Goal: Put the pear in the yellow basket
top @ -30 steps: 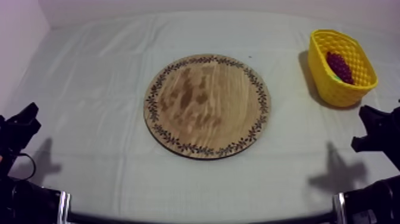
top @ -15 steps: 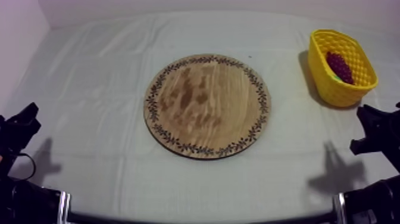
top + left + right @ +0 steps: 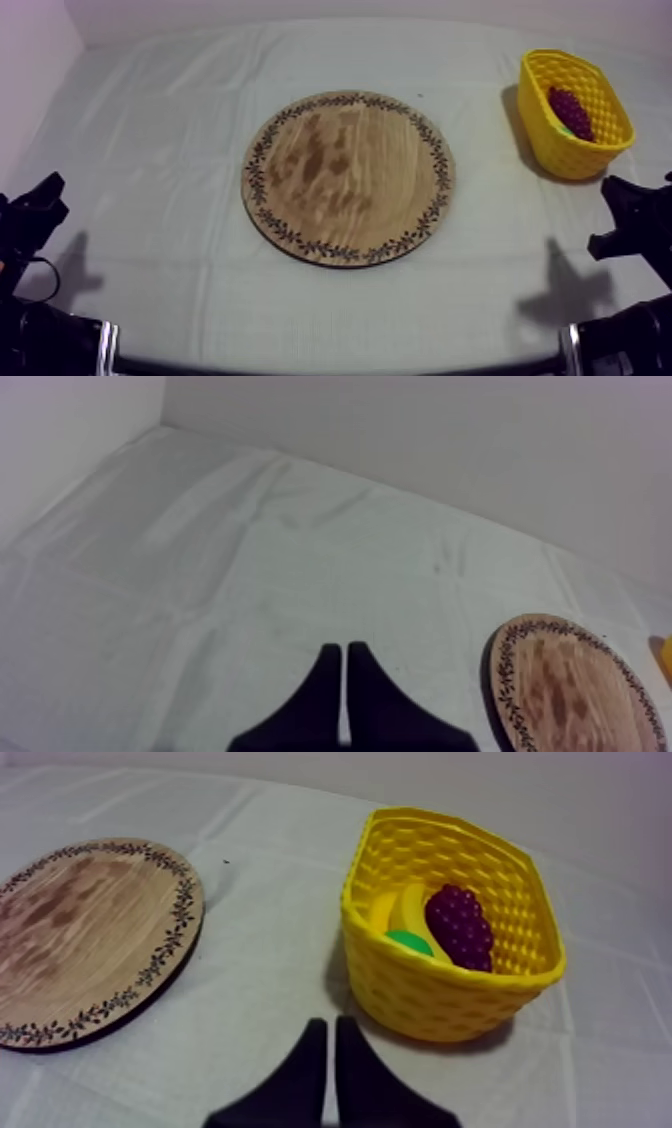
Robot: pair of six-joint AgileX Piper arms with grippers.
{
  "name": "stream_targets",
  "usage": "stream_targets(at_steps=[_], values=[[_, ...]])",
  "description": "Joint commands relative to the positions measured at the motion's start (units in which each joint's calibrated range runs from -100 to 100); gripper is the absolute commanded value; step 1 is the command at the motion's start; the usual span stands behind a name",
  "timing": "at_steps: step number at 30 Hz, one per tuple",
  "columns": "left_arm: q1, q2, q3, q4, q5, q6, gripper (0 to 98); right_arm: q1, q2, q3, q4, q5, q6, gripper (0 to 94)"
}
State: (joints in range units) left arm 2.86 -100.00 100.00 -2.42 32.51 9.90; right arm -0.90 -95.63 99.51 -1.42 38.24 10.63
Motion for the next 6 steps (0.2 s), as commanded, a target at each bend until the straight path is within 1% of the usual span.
stream_targets(at_steps=[1,6], values=[[0.0,0.0,0.0,0.00,0.0,0.0,0.1,0.0,0.0,0.0,0.0,0.1,0.0,0.5],[0.0,0.0,0.0,0.00,0.0,0.0,0.1,0.0,0.0,0.0,0.0,0.1,0.0,0.5]])
